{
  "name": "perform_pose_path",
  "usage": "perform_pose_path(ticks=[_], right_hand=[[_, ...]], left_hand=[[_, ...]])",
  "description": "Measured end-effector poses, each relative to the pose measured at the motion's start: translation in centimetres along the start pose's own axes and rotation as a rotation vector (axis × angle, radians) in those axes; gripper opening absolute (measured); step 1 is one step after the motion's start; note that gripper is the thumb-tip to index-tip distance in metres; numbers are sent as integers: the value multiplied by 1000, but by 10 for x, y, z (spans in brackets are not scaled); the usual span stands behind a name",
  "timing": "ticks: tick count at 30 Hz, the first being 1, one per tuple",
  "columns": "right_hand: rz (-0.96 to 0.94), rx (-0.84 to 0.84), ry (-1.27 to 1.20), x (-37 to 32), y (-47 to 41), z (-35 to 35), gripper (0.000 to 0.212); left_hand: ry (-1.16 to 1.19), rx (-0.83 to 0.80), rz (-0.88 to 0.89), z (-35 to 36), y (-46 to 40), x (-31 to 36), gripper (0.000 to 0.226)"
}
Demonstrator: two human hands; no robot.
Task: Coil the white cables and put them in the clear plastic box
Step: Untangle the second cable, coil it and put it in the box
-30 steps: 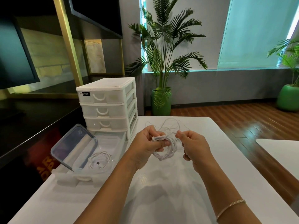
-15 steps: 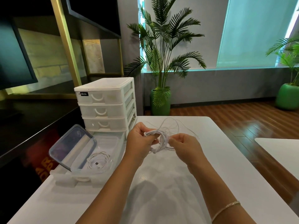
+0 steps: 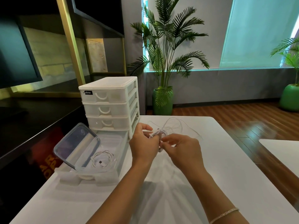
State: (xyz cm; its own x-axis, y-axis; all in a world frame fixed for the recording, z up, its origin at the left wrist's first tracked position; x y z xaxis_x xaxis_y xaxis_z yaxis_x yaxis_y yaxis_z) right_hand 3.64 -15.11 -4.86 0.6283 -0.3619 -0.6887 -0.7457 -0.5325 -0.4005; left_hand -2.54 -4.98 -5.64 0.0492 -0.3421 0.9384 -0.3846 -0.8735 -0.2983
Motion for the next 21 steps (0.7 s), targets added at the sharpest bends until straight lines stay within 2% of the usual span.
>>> perform_pose_path(ticks=[9, 13, 21], right_hand=[[4, 29, 53, 7, -8, -9, 20], [-10, 44, 35, 9, -9, -12, 20], [-43, 82, 9, 7, -9, -12, 20]], left_hand=[[401, -357, -451, 17, 2, -13, 19], [497, -461, -504, 16, 4, -7, 20], [550, -482, -492, 17, 4, -7, 13]])
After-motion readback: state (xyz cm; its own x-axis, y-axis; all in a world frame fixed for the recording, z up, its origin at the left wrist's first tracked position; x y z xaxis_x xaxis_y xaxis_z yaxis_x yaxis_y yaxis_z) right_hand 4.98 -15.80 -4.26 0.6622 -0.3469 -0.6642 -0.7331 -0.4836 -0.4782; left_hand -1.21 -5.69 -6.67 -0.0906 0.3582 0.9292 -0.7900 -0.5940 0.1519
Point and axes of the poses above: each hand's wrist, its own y-axis away from the middle knuckle, its own z-axis out of the palm, x = y × z, the point moved 4 cm from there along -y, towards the middle knuckle
